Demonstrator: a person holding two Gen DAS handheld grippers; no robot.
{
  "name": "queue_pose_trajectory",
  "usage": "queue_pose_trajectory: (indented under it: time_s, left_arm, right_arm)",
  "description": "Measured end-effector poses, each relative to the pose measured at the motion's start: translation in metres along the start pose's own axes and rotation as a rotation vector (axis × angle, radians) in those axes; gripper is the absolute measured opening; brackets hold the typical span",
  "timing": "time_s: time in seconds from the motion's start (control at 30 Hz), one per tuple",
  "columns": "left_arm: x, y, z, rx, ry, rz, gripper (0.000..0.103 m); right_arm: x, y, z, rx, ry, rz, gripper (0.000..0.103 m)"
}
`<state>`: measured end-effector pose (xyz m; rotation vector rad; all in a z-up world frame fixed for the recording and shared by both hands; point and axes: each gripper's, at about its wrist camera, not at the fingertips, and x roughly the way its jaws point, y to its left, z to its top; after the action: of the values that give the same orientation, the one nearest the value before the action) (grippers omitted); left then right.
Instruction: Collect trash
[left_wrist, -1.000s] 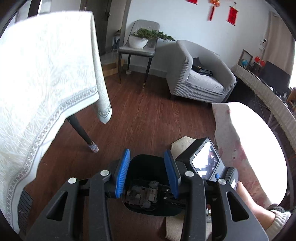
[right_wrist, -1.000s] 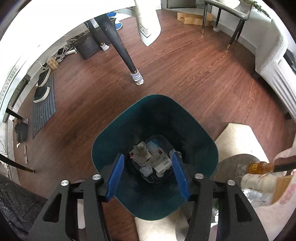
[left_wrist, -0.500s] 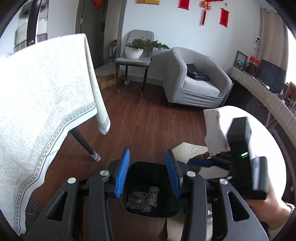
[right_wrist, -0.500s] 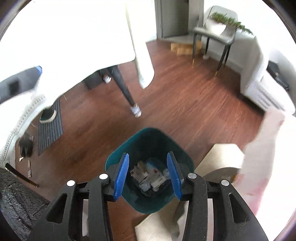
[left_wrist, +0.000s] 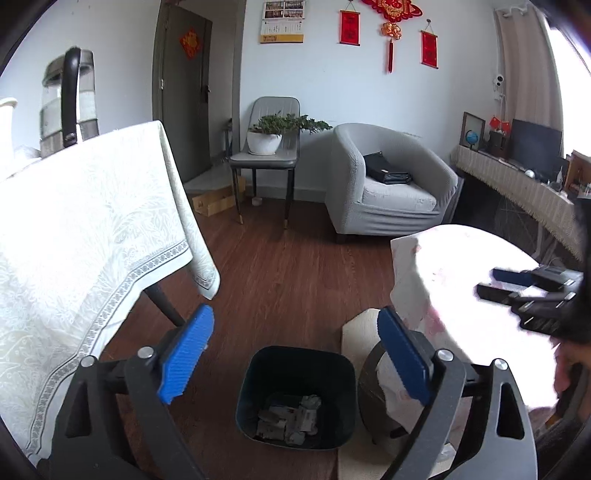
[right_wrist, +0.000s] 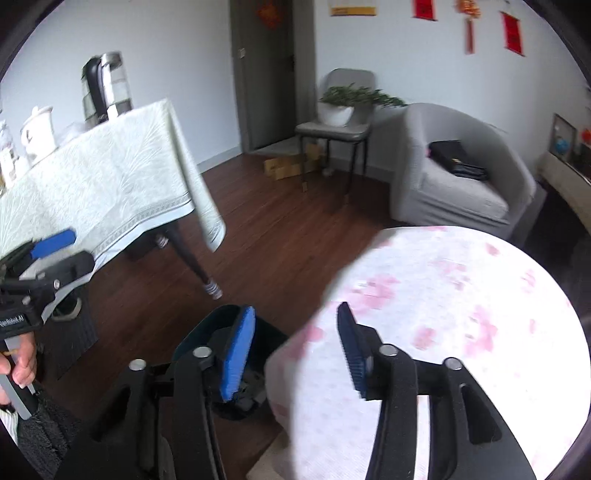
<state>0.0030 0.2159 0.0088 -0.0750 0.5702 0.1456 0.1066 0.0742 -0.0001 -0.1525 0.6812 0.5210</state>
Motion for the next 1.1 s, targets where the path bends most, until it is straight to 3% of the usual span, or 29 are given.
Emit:
queue_pose_trajectory:
  time_s: [0.17, 0.37, 0.77, 1.1]
  left_arm:
    - [-0.017, -0.01, -0.005, -0.014, -0.027, 0.019, 0.097]
    - [-0.043, -0.017, -0.021, -0.022, -0.055, 0.01, 0.1]
    - [-0.06, -0.02, -0.061, -0.004, -0.038, 0.032, 0.1]
    - [-0.056, -0.022, -0.078, 0.0, -0.023, 0.018, 0.1]
  right_arm:
    - [-0.047, -0.036, -0.024, 0.058, -0.061, -0.069, 0.077]
    - [-0.097, -0.065, -0.057, 0.091, -0.096, -0.142, 0.092]
    - [-0.147, -0.091, -0.119, 0.153, -0.116, -0.175, 0.099]
    - [-0.147, -0.092, -0.14, 0.147, -0.126, -0.154, 0.099]
